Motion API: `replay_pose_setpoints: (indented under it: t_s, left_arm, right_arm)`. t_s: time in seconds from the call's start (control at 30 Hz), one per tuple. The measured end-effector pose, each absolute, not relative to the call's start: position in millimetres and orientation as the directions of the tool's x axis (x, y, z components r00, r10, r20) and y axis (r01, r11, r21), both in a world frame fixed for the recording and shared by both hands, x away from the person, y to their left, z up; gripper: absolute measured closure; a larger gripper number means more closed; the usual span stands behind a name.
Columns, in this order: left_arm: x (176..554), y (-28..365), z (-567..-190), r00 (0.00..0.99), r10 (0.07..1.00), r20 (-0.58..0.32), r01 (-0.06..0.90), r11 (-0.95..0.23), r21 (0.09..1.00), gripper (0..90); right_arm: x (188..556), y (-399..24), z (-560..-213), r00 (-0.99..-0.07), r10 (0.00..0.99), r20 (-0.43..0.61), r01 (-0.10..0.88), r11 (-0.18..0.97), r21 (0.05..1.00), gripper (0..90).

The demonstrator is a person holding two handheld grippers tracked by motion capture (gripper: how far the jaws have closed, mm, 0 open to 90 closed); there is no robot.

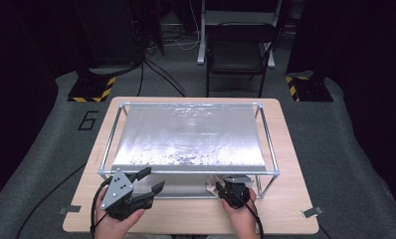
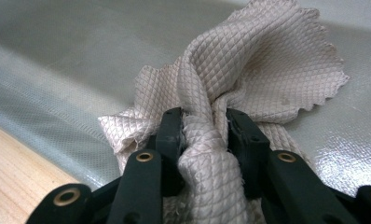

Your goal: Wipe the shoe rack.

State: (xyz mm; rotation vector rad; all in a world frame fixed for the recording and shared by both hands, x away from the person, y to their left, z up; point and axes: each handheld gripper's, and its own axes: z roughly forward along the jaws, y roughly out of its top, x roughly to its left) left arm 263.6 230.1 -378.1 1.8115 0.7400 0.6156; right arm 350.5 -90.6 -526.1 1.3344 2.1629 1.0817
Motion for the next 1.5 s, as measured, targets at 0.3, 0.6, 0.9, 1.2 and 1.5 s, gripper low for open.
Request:
replay_pose_setpoints:
  t_s: [0.3,0.6,0.9,1.2,1.5]
  left_arm:
    - [264.7,229.0,-404.9,0.699,0.715,0.019,0.257,-0.277,0.926,41.8]
    - [281.2,229.1,-449.8,0.677,0.736,0.005,0.317,-0.298,0.9,43.2]
    - [296.6,226.6,-493.3,0.65,0.76,-0.012,0.369,-0.301,0.879,49.3]
    - [302.8,231.9,-508.0,0.643,0.766,0.021,0.378,-0.341,0.861,51.4]
    - [302.4,230.2,-518.7,0.613,0.79,-0.012,0.407,-0.302,0.862,52.4]
  right_arm:
    - [350.8,-91.1,-526.9,-0.483,0.873,0.067,0.572,0.257,0.779,67.7]
    - [348.8,-89.2,-526.3,-0.48,0.872,0.1,0.582,0.231,0.78,65.1]
    - [349.5,-90.0,-527.3,-0.48,0.875,0.058,0.567,0.259,0.782,65.2]
    - [348.3,-90.6,-525.3,-0.47,0.881,0.056,0.568,0.253,0.783,62.0]
    - [346.3,-97.6,-522.8,-0.457,0.884,0.102,0.586,0.213,0.782,63.9]
